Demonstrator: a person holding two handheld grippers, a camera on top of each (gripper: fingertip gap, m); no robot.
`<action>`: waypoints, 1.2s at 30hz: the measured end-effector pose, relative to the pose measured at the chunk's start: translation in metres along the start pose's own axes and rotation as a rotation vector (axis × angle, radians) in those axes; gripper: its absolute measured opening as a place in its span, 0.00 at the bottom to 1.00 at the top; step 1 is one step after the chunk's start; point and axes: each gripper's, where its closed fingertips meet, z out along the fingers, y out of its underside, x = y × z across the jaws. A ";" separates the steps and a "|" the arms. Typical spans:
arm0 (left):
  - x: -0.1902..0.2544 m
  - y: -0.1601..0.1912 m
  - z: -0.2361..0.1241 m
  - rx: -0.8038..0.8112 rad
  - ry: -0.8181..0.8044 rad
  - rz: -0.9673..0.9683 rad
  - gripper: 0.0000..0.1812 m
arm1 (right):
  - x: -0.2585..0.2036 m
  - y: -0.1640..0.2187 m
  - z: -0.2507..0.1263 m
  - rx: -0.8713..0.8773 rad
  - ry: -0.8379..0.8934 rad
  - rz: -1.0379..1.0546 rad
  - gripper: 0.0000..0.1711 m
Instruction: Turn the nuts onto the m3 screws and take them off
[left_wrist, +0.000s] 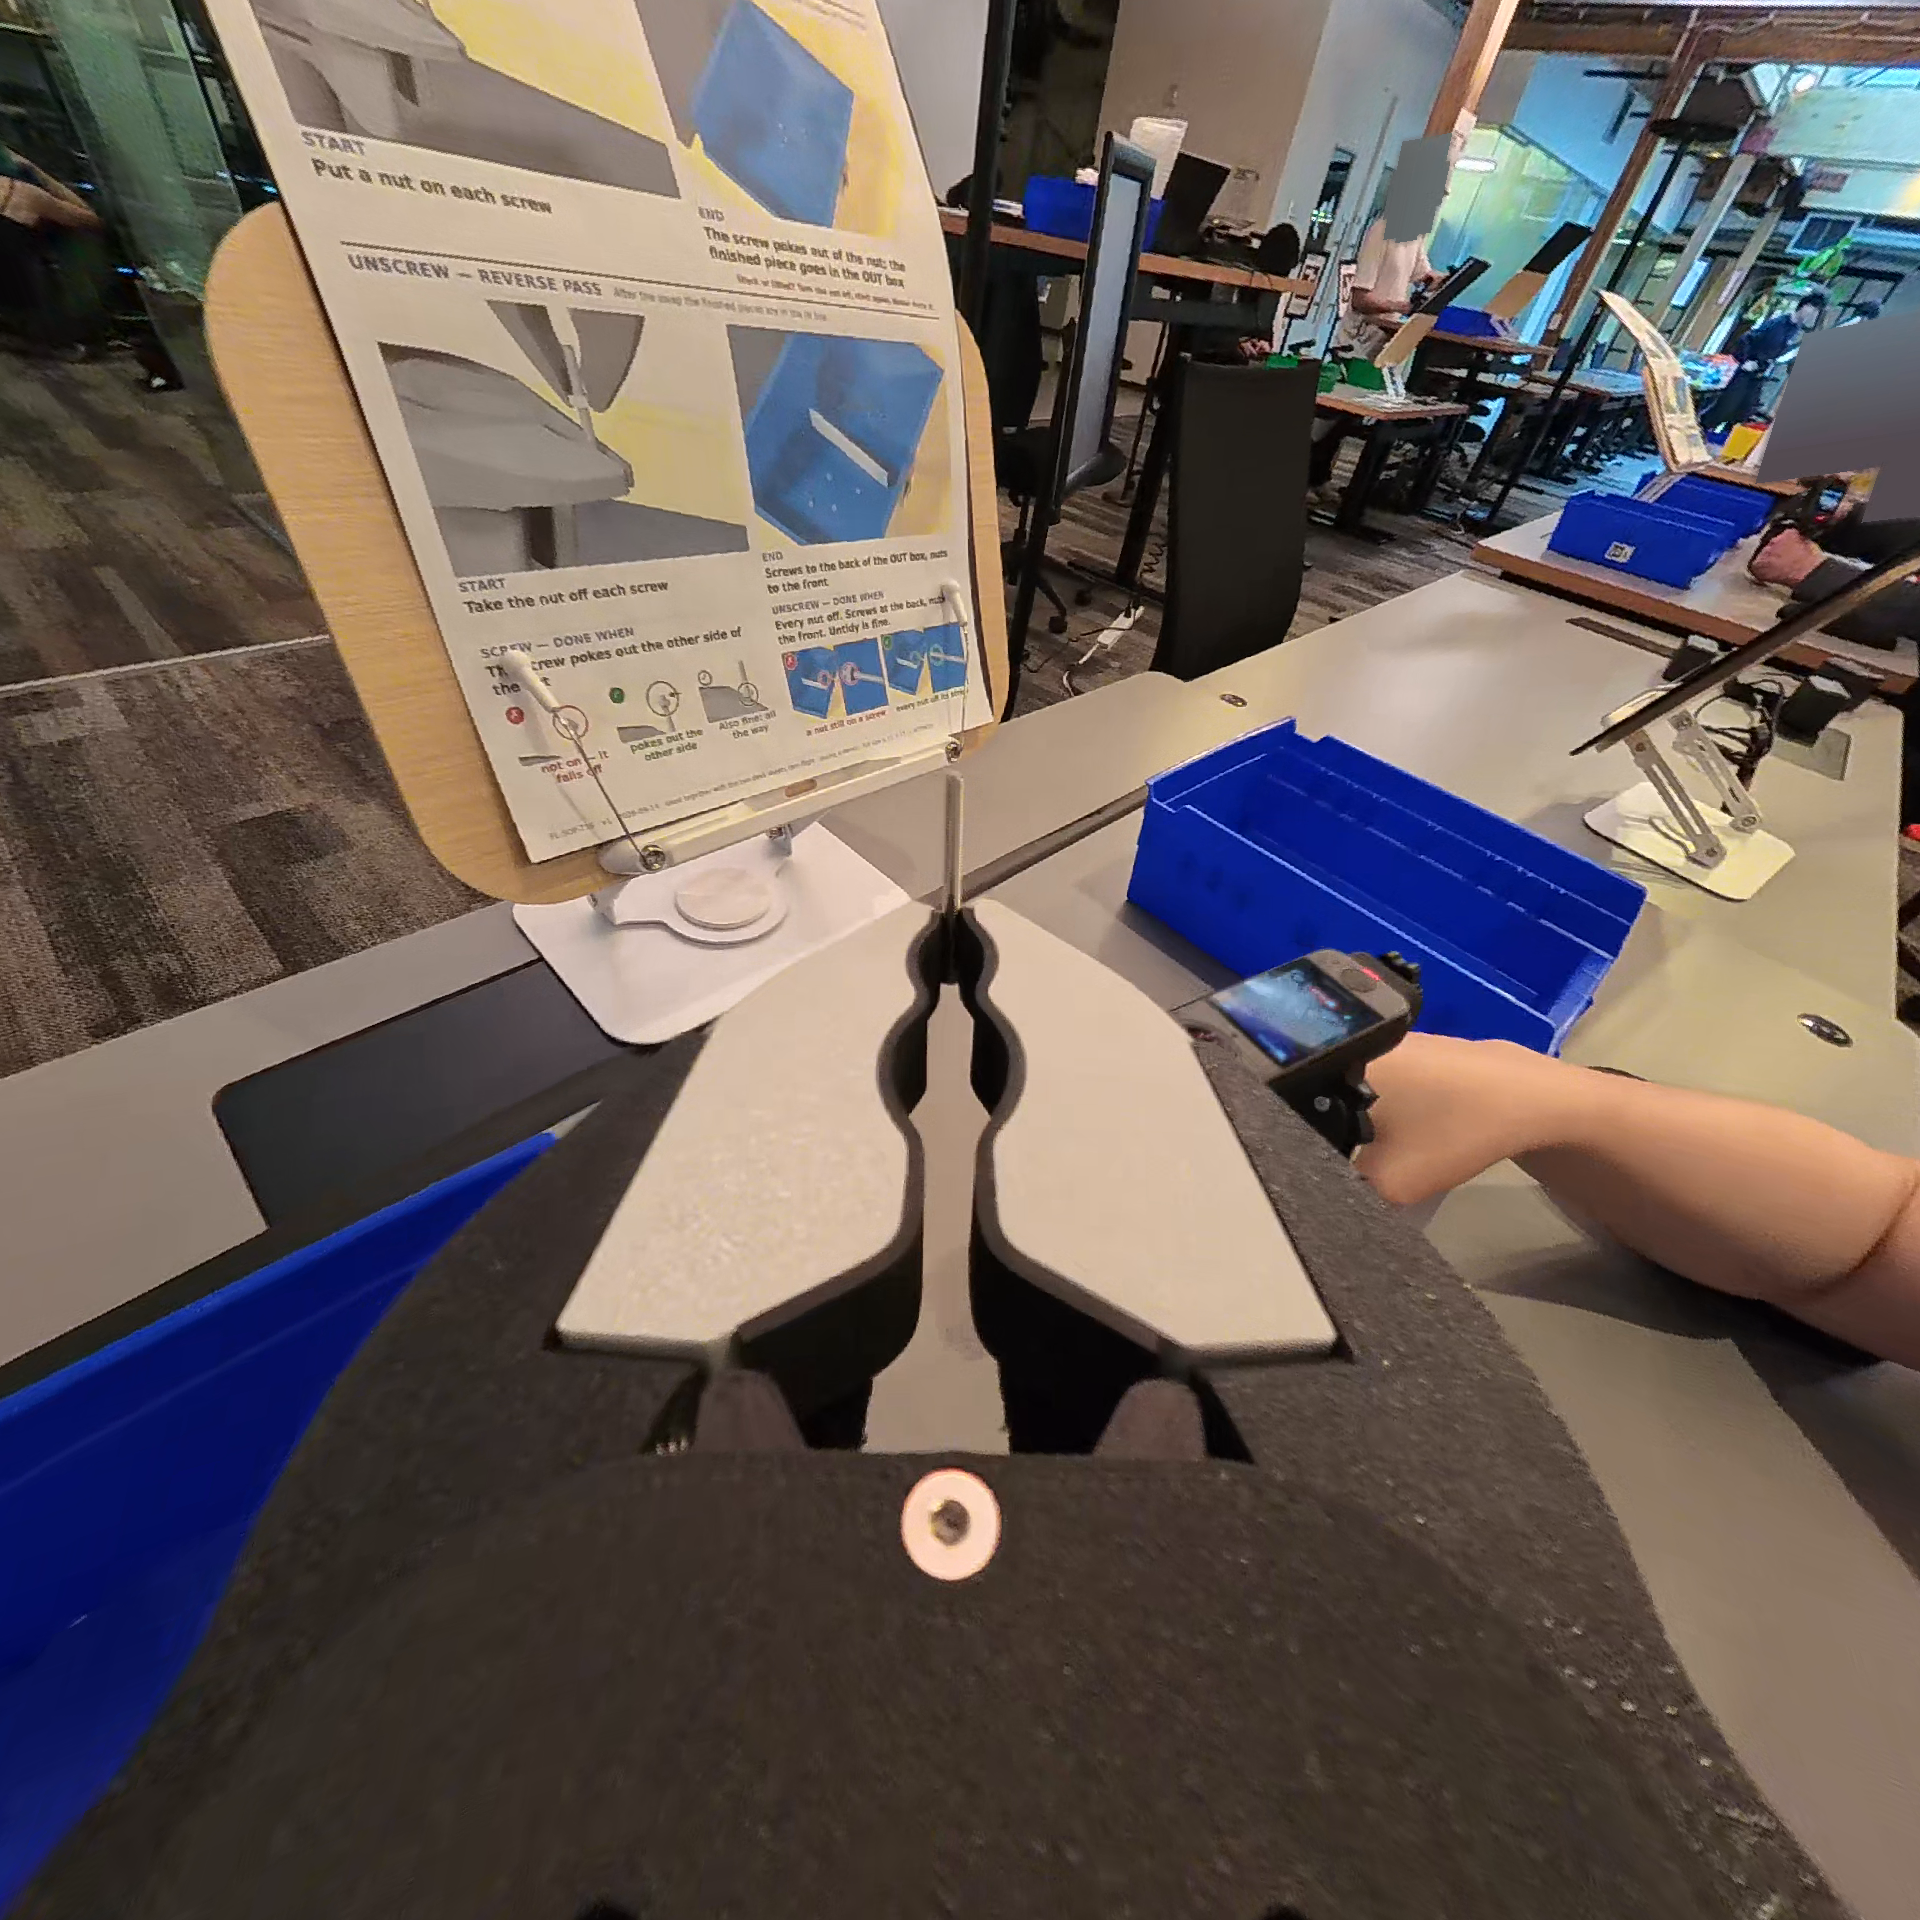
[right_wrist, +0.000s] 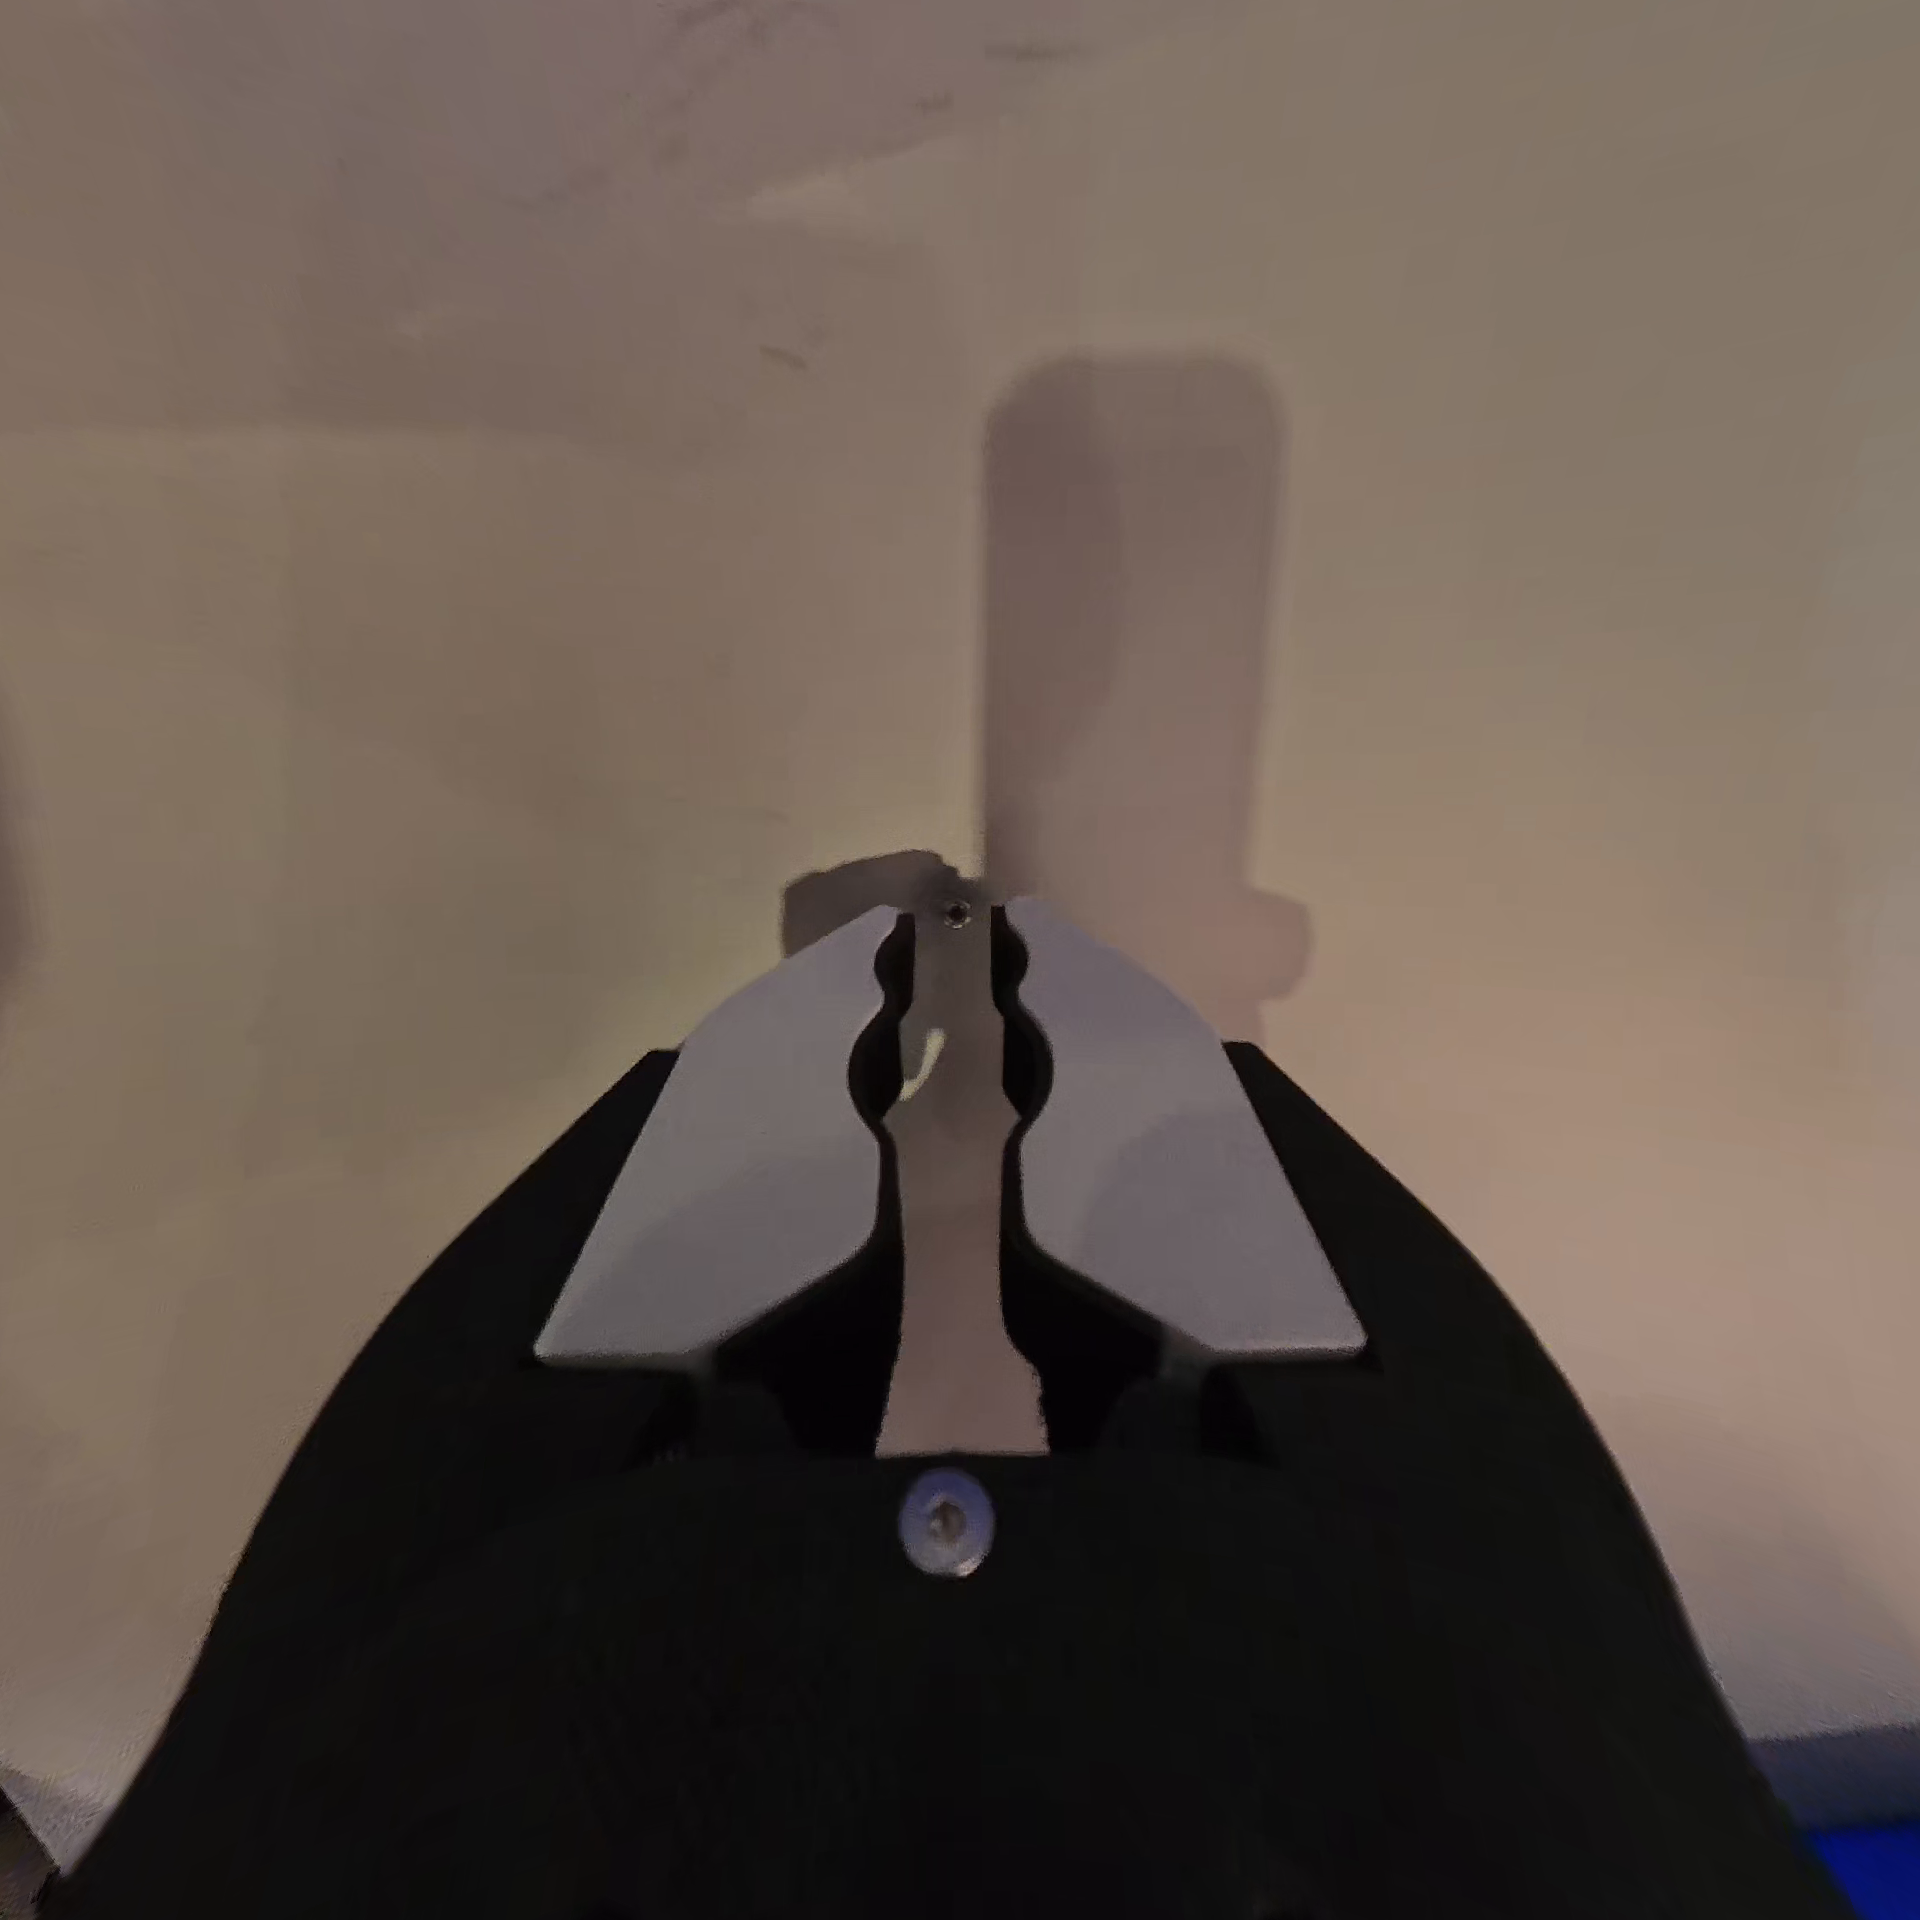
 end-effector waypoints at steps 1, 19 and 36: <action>0.002 0.001 0.001 -0.006 0.008 -0.001 0.01 | 0.000 0.000 0.001 -0.010 0.007 -0.013 0.09; 0.020 0.017 0.023 -0.081 0.080 0.008 0.01 | 0.000 0.003 0.005 -0.028 0.013 -0.105 0.04; 0.111 0.100 0.102 -0.287 0.425 0.230 0.01 | -0.011 -0.025 -0.205 0.646 -0.010 -0.079 0.03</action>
